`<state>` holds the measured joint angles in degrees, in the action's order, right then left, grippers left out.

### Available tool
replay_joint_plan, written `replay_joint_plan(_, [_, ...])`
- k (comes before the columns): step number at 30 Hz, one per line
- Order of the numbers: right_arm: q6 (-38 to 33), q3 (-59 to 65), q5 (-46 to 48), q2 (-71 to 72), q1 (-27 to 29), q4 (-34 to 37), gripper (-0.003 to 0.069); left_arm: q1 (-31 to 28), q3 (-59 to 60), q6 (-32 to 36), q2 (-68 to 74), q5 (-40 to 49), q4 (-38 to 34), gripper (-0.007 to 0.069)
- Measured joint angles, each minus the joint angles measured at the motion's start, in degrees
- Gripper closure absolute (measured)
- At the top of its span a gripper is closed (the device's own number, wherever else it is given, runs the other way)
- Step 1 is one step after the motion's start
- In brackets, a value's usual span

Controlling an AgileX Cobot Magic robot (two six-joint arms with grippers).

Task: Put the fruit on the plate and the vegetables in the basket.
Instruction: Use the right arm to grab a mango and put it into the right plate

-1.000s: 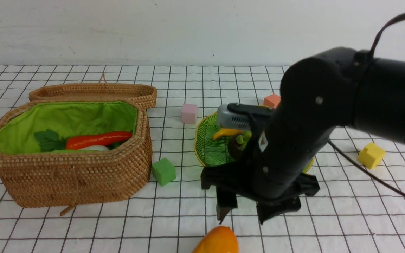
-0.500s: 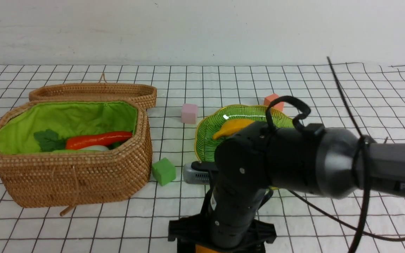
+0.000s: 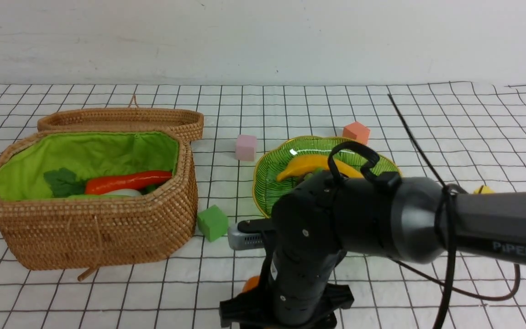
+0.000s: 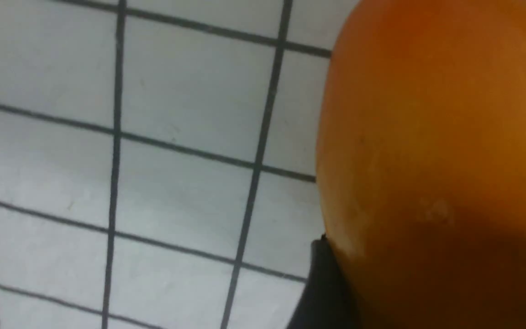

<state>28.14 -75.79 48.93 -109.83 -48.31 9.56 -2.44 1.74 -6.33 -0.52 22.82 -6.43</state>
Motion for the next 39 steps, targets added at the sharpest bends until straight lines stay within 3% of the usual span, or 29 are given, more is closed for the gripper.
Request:
replay_joint_plan(3, [-2.01,-0.75,0.70,2.59,1.34,-1.31,0.0130,0.00,0.00,0.00,0.00,0.00,0.00,0.0493])
replay_joint_plan(8, [-5.34,-6.35,3.35,5.84,8.52,-3.65,0.0130,0.00,0.00,0.00,0.00,0.00,0.00,0.0491])
replay_joint_plan(9, [-9.85,-8.88,3.62,5.98,12.57,-3.95,0.0130,0.00,0.00,0.00,0.00,0.00,0.00,0.0490])
replay_joint_plan(12, [-22.91,-11.22,2.27,5.06,17.93,-3.55,0.0130,0.00,0.00,0.00,0.00,0.00,0.00,0.0488])
replay_joint_plan(13, [-23.90,-11.22,2.08,4.94,18.17,-3.45,0.0130,0.00,0.00,0.00,0.00,0.00,0.00,0.0488])
replay_joint_plan(16, [-40.34,-11.57,-0.35,1.50,20.03,-2.79,0.0130,0.00,0.00,0.00,0.00,0.00,0.00,0.0487])
replay_joint_plan(21, [-52.08,-11.57,-0.76,-1.91,20.04,-2.32,0.0130,0.00,0.00,0.00,0.00,0.00,0.00,0.0487])
replay_joint_plan(25, [-53.37,-11.57,-2.12,-1.98,20.04,-2.77,0.0124,0.00,0.00,0.00,0.00,0.00,0.00,0.0487])
replay_joint_plan(29, [-51.04,-11.57,-2.36,-1.98,20.04,-5.50,0.0017,0.00,0.00,0.00,0.00,0.00,0.00,0.0487])
replay_joint_plan(32, [-45.97,-11.57,-1.91,-1.58,20.04,-9.56,-0.0020,0.00,0.00,0.00,0.00,0.00,0.00,0.0483])
replay_joint_plan(34, [-43.07,-11.57,-1.74,-0.96,20.04,-11.62,-0.0018,0.00,0.00,0.00,0.00,0.00,0.00,0.0481])
replay_joint_plan(39, [-28.89,-11.57,3.31,6.66,20.04,-21.17,0.0070,0.00,0.00,0.00,0.00,0.00,0.00,0.0480])
